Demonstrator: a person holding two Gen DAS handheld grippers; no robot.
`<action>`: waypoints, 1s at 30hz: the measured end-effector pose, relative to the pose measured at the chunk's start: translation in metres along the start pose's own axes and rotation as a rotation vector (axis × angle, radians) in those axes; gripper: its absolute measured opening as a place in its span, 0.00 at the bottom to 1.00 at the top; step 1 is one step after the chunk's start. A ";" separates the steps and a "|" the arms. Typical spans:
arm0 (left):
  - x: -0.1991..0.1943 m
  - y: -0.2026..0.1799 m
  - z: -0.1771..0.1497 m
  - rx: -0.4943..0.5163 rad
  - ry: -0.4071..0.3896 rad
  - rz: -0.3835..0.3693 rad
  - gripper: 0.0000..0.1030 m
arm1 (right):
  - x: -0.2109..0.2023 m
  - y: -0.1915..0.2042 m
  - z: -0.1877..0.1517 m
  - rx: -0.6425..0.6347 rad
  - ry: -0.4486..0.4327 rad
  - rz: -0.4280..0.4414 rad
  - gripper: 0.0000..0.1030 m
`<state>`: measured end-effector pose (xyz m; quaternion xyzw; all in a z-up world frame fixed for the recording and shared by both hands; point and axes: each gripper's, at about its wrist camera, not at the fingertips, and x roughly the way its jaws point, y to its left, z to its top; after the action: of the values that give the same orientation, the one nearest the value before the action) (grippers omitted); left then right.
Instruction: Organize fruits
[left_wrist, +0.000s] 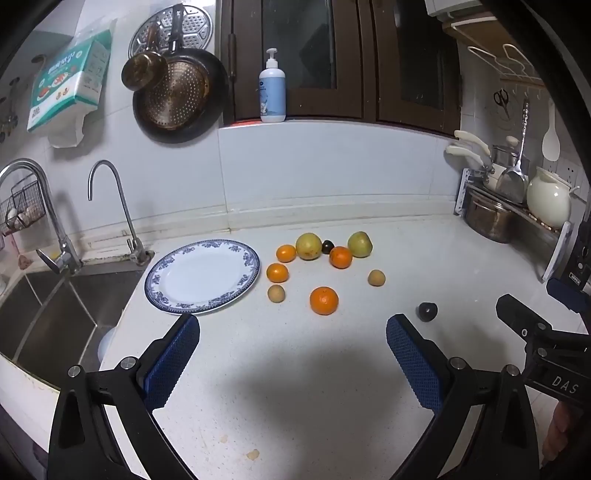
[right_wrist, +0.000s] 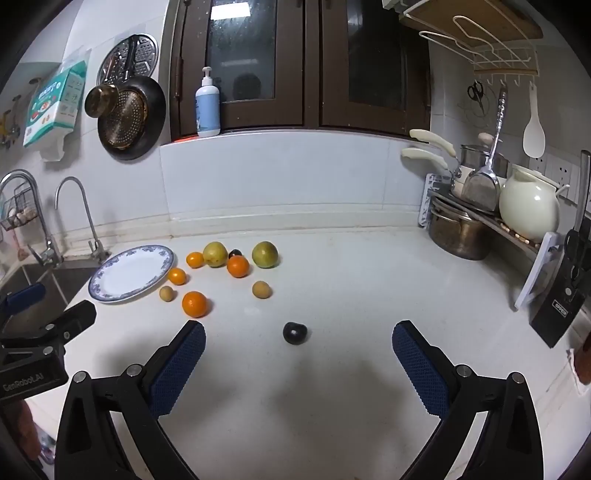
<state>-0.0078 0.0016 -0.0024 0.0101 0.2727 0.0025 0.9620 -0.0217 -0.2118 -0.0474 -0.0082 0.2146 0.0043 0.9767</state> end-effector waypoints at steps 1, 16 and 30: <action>0.000 0.000 0.000 0.000 -0.002 0.000 1.00 | 0.000 0.001 0.000 0.000 -0.001 -0.001 0.99; -0.001 0.002 0.003 0.004 -0.004 0.006 1.00 | 0.000 0.003 0.002 0.000 0.004 -0.003 0.99; -0.002 0.002 0.004 0.008 -0.019 0.014 1.00 | 0.001 0.004 0.004 -0.002 0.003 0.000 0.99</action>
<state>-0.0075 0.0034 0.0018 0.0161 0.2635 0.0078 0.9645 -0.0191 -0.2081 -0.0446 -0.0093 0.2162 0.0048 0.9763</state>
